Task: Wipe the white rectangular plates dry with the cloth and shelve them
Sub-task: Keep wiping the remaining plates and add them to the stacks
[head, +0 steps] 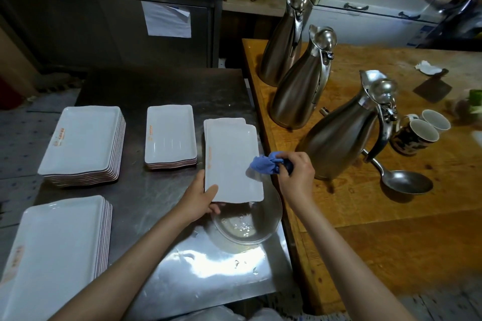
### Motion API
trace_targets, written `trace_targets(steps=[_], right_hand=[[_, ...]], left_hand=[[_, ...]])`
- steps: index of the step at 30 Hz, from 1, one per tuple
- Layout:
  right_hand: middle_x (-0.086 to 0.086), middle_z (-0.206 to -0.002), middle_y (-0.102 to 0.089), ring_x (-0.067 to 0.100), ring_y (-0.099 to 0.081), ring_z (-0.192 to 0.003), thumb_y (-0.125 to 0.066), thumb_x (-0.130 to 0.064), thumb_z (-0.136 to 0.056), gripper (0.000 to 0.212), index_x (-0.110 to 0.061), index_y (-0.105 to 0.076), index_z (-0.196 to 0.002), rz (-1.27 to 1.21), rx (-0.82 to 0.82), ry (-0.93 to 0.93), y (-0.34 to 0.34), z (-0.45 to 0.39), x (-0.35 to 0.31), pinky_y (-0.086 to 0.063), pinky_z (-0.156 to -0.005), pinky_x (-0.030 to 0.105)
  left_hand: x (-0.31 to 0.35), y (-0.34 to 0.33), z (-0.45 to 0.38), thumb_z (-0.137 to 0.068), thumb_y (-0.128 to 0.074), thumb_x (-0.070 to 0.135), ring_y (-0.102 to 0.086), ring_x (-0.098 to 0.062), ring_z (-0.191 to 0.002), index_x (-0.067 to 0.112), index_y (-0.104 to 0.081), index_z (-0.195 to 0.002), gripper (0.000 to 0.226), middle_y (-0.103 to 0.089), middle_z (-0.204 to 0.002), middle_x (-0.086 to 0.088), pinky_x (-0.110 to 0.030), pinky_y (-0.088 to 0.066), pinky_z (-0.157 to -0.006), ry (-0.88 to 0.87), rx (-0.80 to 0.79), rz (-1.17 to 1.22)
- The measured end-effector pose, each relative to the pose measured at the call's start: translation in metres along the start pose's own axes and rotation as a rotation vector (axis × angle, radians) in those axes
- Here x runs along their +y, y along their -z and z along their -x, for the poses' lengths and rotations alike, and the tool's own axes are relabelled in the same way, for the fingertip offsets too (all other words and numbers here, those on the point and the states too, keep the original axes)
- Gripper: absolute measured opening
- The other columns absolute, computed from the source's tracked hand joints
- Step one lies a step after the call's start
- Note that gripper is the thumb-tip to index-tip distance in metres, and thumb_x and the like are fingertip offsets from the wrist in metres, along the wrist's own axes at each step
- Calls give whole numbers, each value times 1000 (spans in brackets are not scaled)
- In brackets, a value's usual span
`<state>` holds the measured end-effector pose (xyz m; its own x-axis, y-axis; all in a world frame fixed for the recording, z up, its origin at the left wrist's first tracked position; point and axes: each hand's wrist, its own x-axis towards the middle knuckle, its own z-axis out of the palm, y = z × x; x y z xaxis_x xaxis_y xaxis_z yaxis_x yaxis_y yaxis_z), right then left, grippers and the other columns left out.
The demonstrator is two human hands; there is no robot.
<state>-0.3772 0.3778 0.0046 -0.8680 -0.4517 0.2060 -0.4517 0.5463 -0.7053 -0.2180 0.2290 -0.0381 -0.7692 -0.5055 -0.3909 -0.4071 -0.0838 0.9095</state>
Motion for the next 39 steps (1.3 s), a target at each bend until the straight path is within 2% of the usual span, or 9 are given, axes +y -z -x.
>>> trace_targets(steps=[6, 10, 14, 19, 22, 27, 31, 35, 39], right_hand=[[13, -99, -52, 20, -49, -92, -68, 10, -74, 24, -4, -69, -94, 110, -30, 287, 1, 3, 0, -34, -74, 8], [12, -103, -55, 22, -49, -95, -77, 1, -69, 28, -9, -70, -94, 183, -147, 388, -9, 13, 2, -32, -77, 11], [4, -97, -61, 19, -50, -90, -69, 2, -72, 26, -12, -71, -93, 102, -224, 389, -18, 25, -5, -32, -75, 10], [-7, -102, -65, 4, -61, -91, -58, -12, -80, 35, -18, -63, -114, -267, -204, 112, -12, 39, -22, -49, -77, 15], [0, -110, -60, 12, -54, -100, -64, -10, -82, 28, -15, -66, -110, -92, -76, 182, -12, 35, -19, -40, -84, 15], [5, -124, -54, 20, -45, -117, -70, -18, -81, 29, -14, -69, -110, 55, -269, 137, -22, 40, -10, -31, -93, 19], [6, -108, -65, 21, -56, -104, -71, -6, -75, 32, -14, -68, -105, 63, -301, 317, -24, 50, -5, -38, -88, 21], [5, -94, -62, 20, -57, -86, -64, -2, -73, 28, -13, -57, -98, 10, -279, 344, -24, 53, -4, -47, -71, 30], [12, -105, -62, 24, -54, -99, -72, -3, -69, 15, -9, -66, -82, 84, -168, 502, -24, 40, 5, -45, -82, 24]], left_hand=[[-2, 3, 1, -97, -48, 9, -59, -14, -55, 25, -36, -127, 36, -62, -112, 1, -33, -50, -65, 26, 22, 92], [-3, 1, 1, -98, -47, 8, -59, -9, -51, 13, -48, -123, 26, -66, -99, -4, -17, -45, -49, 12, 31, 45], [-4, -2, 2, -98, -45, 7, -60, -6, -49, 14, -51, -120, 23, -66, -91, -2, -15, -43, -48, -1, 50, 21], [-11, -2, 4, -97, -46, 7, -61, -11, -52, 13, -51, -123, 28, -68, -95, -3, -23, -45, -50, -18, 76, -1], [-14, -3, 5, -97, -46, 8, -63, -14, -55, 12, -49, -128, 32, -67, -103, -7, -25, -47, -51, -18, 72, 2], [-14, -6, 8, -96, -48, 7, -68, -31, -72, 13, -50, -129, 34, -65, -115, -6, -46, -57, -65, -91, 102, 13], [-5, -6, 9, -96, -47, 6, -67, -39, -79, 20, -51, -120, 28, -65, -114, -5, -51, -56, -69, -110, 123, 30], [1, -8, 11, -97, -46, 5, -66, -36, -70, 18, -50, -121, 27, -64, -115, -5, -38, -54, -58, -105, 97, 60], [6, -7, 15, -98, -44, 5, -58, -11, -46, 13, -49, -123, 27, -66, -96, -7, -20, -44, -47, -88, 62, 66]])
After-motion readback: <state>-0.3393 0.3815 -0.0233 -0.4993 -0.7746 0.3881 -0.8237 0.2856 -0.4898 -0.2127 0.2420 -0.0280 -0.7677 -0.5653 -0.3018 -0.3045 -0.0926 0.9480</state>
